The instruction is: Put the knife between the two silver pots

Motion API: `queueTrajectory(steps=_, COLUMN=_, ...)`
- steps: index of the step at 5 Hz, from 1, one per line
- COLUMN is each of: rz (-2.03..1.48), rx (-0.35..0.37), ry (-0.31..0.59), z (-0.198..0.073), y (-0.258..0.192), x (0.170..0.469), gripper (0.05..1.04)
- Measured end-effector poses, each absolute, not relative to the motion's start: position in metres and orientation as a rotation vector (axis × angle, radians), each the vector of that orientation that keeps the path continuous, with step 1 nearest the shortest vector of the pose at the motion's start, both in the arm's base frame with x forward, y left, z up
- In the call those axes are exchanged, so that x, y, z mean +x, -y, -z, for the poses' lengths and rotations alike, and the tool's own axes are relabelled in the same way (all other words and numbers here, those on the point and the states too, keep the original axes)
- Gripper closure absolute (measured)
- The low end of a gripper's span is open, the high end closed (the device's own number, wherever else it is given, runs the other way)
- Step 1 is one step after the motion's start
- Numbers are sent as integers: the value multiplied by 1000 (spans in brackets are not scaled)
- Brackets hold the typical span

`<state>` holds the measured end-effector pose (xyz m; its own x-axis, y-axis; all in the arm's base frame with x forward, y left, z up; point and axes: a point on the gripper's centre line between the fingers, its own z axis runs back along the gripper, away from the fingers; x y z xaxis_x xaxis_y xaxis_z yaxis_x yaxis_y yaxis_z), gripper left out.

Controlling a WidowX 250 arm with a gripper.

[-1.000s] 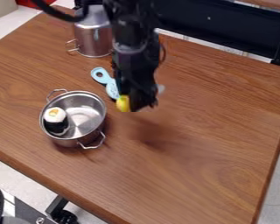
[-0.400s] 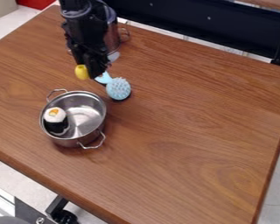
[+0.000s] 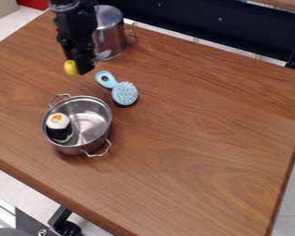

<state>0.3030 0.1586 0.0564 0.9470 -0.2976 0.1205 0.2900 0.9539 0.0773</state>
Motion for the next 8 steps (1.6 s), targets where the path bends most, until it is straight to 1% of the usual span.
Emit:
queueTrajectory(steps=1, rz=301, rx=59, ry=151, z=-48, y=-174, x=302, gripper=743)
queueTrajectory(steps=3, rz=257, rx=75, ry=122, z=-23, y=-185, x=305, gripper=743)
queueTrajectory(steps=4, rz=252, rx=122, ry=137, z=-14, y=-185, x=313, gripper=743)
queueTrajectory(steps=5, rz=246, rx=122, ry=126, z=-10, y=-185, x=312, gripper=677)
queueTrajectory(steps=6, rz=237, rx=114, ry=96, z=-10, y=-185, x=311, gripper=376)
queueTrajectory(steps=7, rz=225, rx=107, ry=80, z=-13, y=-186, x=311, gripper=116)
queueTrajectory(steps=8, rz=207, rx=84, ry=79, z=-19, y=-188, x=313, gripper=83)
